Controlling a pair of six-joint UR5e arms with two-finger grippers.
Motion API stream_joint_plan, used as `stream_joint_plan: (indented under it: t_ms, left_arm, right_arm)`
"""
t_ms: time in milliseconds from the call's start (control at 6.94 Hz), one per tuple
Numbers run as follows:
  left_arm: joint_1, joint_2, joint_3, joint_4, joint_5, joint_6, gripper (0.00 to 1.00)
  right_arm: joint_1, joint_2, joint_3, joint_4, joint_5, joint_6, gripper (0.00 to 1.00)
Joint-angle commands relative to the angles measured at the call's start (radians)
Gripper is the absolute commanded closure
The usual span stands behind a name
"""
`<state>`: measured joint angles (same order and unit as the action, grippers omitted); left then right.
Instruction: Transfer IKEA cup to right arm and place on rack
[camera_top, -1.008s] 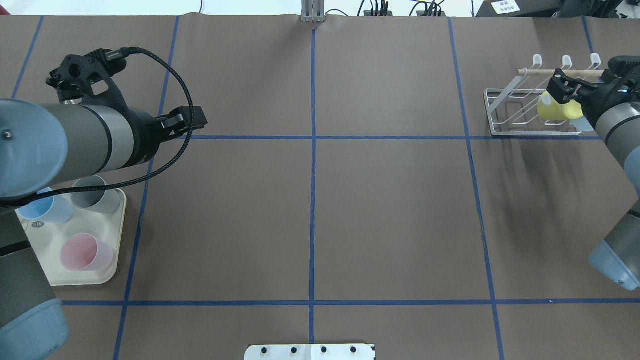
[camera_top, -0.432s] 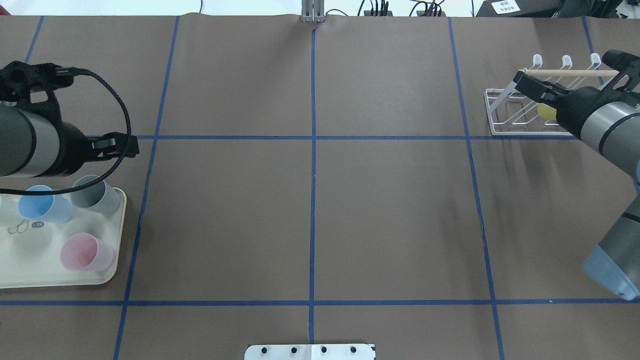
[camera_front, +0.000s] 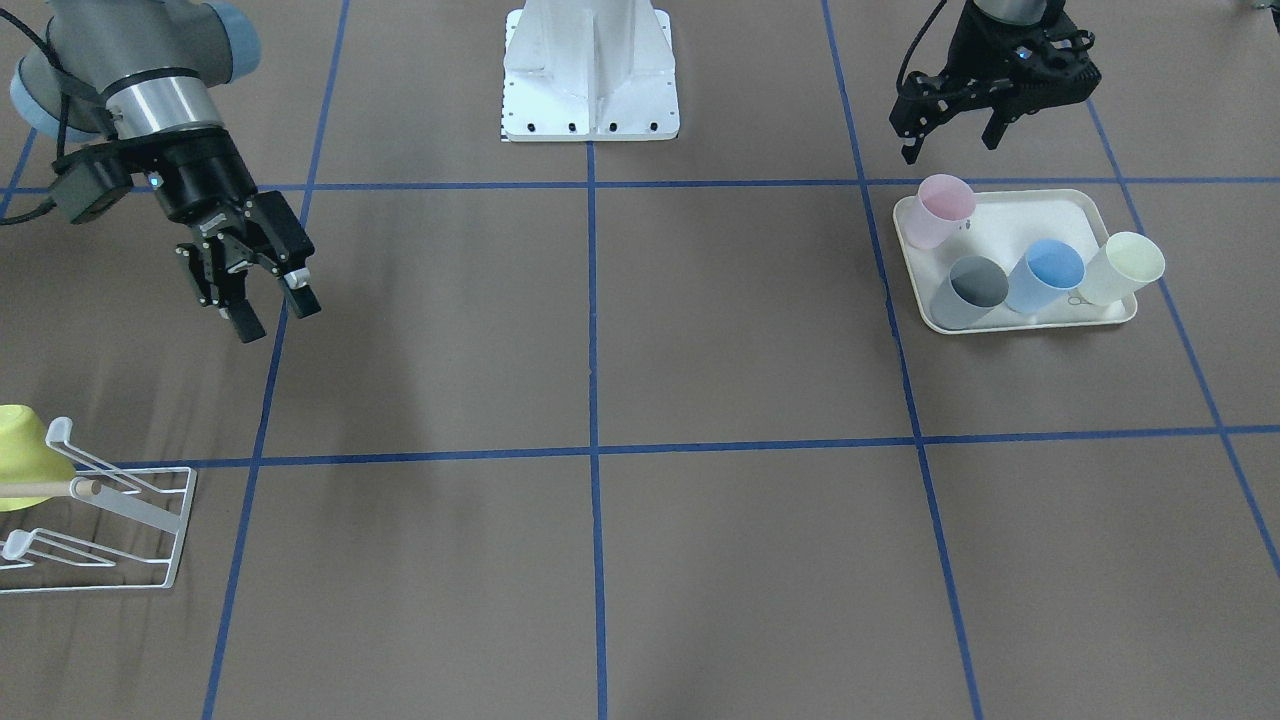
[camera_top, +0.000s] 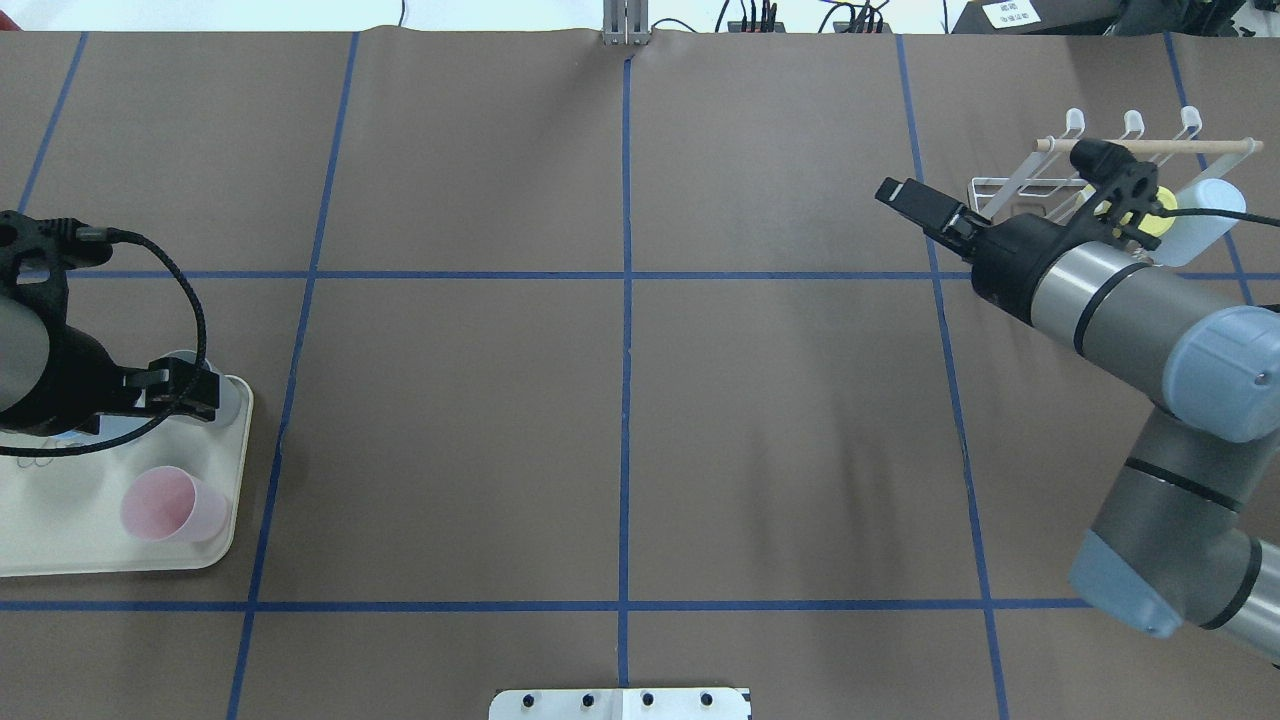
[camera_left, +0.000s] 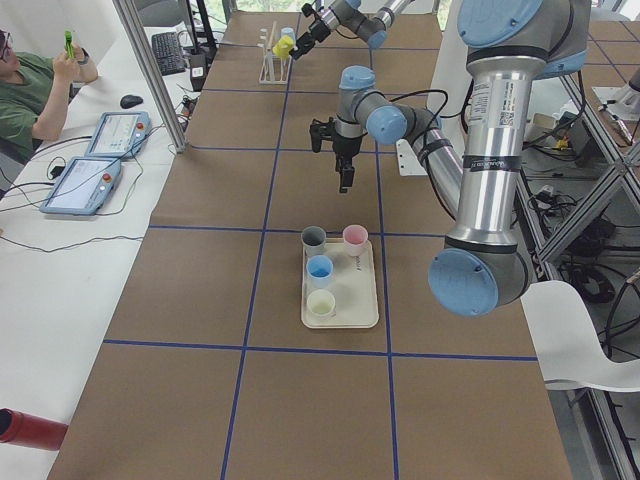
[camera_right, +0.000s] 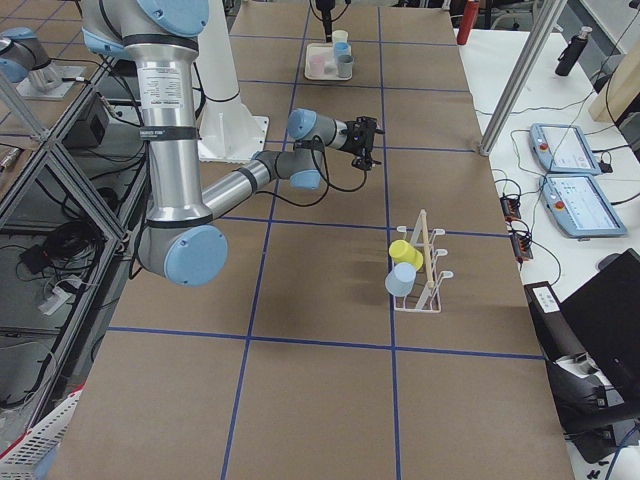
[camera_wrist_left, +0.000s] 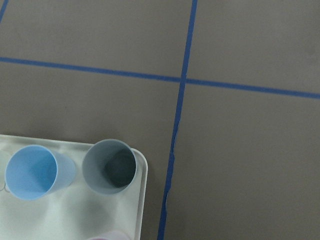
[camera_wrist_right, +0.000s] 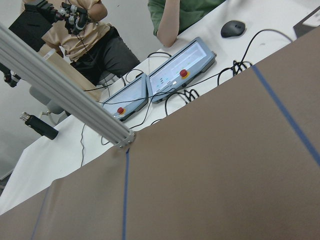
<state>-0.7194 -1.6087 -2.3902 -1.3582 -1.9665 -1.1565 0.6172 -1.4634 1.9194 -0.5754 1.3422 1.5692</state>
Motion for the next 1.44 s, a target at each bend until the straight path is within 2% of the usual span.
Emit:
stream_joint_plan:
  t_ms: [0, 288, 432, 720, 1296]
  left_arm:
    - [-0.003, 0.131, 0.038, -0.209, -0.049, 0.012, 0.00]
    - [-0.003, 0.325, 0.222, -0.667, -0.150, 0.012, 0.00]
    - [-0.005, 0.361, 0.286, -0.765, -0.149, 0.014, 0.00]
    - [-0.005, 0.407, 0.292, -0.772, -0.147, 0.015, 0.00]
    - [-0.002, 0.359, 0.319, -0.765, -0.144, 0.006, 0.01]
  right_arm:
    - [-0.054, 0.069, -0.005, 0.008, 0.002, 0.087, 0.01]
    - [-0.070, 0.101, -0.005, 0.008, 0.008, 0.177, 0.01]
    - [-0.077, 0.125, -0.010, 0.006, 0.006, 0.189, 0.01]
    - [-0.083, 0.132, -0.011, 0.008, 0.006, 0.239, 0.01]
    - [-0.090, 0.133, -0.017, 0.008, 0.006, 0.238, 0.01]
